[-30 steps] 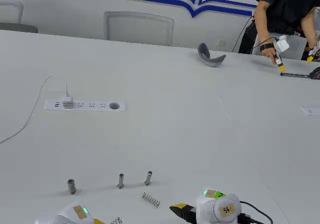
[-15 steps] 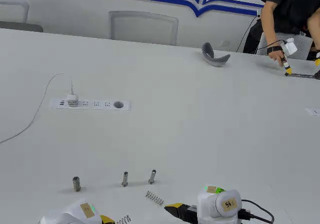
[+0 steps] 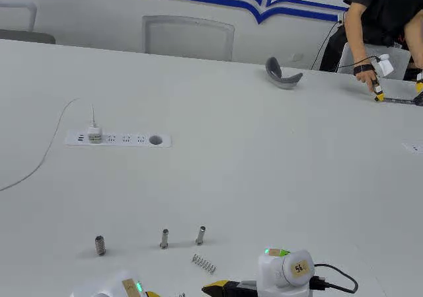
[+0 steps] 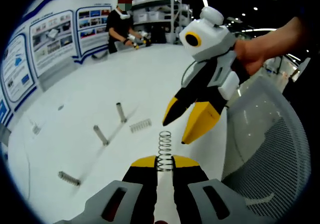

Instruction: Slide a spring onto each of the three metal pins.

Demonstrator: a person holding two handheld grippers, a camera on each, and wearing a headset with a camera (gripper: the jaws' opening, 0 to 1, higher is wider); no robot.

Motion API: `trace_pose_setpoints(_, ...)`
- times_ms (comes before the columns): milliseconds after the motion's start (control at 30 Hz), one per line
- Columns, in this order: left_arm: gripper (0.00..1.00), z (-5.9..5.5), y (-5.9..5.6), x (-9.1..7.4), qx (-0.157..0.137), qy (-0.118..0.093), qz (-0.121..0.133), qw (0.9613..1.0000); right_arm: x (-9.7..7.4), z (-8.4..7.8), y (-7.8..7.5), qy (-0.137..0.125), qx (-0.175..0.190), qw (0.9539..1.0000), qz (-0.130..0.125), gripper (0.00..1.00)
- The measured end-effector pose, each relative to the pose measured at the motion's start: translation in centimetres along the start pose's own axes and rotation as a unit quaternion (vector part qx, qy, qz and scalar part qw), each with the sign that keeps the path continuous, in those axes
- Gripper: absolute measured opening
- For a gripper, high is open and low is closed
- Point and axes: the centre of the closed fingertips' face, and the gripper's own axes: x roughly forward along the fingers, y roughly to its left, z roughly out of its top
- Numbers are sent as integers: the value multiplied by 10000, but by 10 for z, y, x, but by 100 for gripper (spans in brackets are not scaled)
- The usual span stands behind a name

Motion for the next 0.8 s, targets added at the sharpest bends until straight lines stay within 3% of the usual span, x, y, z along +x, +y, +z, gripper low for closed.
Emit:
trace_pose_setpoints(300, 10, 14, -11, 3, 345, -83, -126, 9993, 0, 1, 8, 28, 222, 9994, 256, 27)
trace_pose_setpoints(433, 10, 14, -19, 4, 554, -57, -207, 9982, -1, 1, 14, 59, 283, 9988, 395, 23)
trace_pose_setpoints(800, 10, 9, -21, 4, 706, 5, -278, 9971, -3, -3, 16, 190, 460, 9975, 506, 17)
